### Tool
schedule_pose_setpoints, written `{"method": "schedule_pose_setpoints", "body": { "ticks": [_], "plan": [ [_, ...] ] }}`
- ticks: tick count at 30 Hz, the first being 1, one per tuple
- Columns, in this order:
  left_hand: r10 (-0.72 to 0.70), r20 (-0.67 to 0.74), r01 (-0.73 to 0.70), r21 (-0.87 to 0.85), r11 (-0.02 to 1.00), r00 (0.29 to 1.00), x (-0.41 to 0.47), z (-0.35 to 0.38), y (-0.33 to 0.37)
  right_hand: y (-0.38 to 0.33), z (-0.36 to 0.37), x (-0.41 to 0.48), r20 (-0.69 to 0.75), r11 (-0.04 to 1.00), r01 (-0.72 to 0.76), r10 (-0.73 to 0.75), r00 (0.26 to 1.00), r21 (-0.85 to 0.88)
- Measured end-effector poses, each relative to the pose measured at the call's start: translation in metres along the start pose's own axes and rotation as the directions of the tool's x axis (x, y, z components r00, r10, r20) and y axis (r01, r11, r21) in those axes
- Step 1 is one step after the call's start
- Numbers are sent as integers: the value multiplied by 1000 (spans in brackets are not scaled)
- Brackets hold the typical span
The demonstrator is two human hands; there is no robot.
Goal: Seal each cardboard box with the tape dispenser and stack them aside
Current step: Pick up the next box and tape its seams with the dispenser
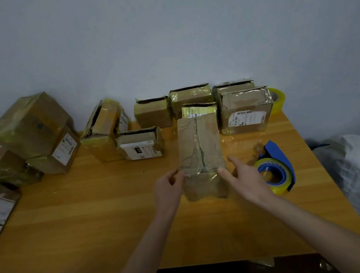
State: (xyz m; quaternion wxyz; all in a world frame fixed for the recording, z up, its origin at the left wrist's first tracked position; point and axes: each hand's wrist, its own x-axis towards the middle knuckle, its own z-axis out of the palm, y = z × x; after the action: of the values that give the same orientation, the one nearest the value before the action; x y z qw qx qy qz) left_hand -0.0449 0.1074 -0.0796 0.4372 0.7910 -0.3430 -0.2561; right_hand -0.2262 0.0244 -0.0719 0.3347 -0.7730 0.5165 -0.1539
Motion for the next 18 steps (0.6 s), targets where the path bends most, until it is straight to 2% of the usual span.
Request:
{"method": "schedule_pose_setpoints", "body": {
  "ticks": [3,7,9,12,16,18],
  "plan": [
    [-71,32,76,-202,976,997,3,3,-1,0,4,4,-1,1000,-3,3,1000,31],
    [-37,71,53,-241,969,997,7,1,-8,6,12,2,7,977,-66,66,998,203],
    [65,66,-56,-123,991,996,7,1,-11,6,14,1,-9,984,-52,55,998,173],
    [191,44,-195,105,975,981,8,3,-17,6,12,3,-32,999,15,-16,999,-44],
    [158,80,-174,295,939,984,13,8,-18,5,1,8,19,937,9,-3,1000,-350],
    [154,130,-190,349,918,980,16,8,-17,4,1,12,34,923,-7,21,999,-384]
  ]
}}
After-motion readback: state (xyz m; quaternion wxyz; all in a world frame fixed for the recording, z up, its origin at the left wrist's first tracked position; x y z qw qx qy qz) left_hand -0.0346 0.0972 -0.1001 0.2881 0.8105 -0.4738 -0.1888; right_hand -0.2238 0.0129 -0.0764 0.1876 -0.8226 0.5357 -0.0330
